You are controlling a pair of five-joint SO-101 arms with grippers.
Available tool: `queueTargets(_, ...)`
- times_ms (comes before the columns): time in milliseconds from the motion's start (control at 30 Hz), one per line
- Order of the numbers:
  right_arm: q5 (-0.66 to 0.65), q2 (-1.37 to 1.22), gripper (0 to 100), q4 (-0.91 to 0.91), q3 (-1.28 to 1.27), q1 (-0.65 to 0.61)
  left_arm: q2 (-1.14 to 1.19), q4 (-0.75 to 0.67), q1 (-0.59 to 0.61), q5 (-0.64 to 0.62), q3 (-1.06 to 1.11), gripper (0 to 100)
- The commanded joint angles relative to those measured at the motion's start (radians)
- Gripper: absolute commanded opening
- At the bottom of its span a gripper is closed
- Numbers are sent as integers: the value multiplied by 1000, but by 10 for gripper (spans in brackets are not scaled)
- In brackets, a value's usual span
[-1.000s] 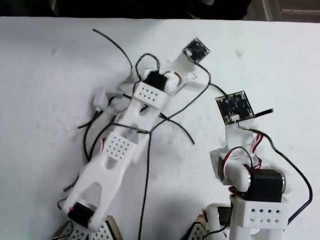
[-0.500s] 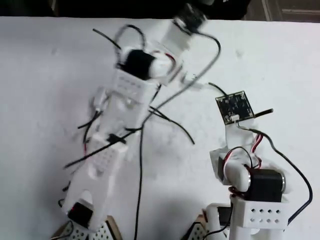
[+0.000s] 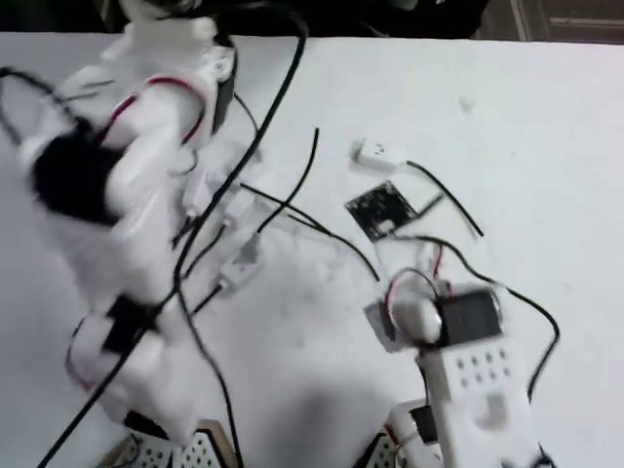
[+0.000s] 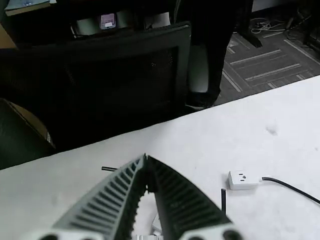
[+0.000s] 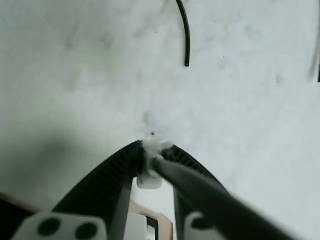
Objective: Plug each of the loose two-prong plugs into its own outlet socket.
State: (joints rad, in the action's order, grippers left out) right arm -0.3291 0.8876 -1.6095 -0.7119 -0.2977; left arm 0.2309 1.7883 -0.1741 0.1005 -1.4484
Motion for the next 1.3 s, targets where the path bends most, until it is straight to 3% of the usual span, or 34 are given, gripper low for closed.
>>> queueTargets(0, -11, -134, 18, 74, 2, -50, -363, 2, 7, 15, 301, 23)
queueTargets(433, -3, -458, 29, 295, -75, -174, -1280, -107, 171, 118, 1355, 27)
queueTargets(633, -2, -421, 223, 226, -3, -166, -1573, -236, 240, 120, 1766, 27)
queueTargets(767, -5, -348, 229, 145, 112, -157, -1725, -279, 262, 121, 1969, 28)
queueTargets(967, -31, -394, 229, 182, 308, 18, -1890, -308, 306, 121, 2194, 28)
queueTargets(1100, -144, -576, 229, 266, 396, 148, -1977, -341, 357, 123, 2263, 28)
queueTargets(1267, -173, -846, 229, 384, 531, 249, -2037, -387, 412, 133, 2348, 28)
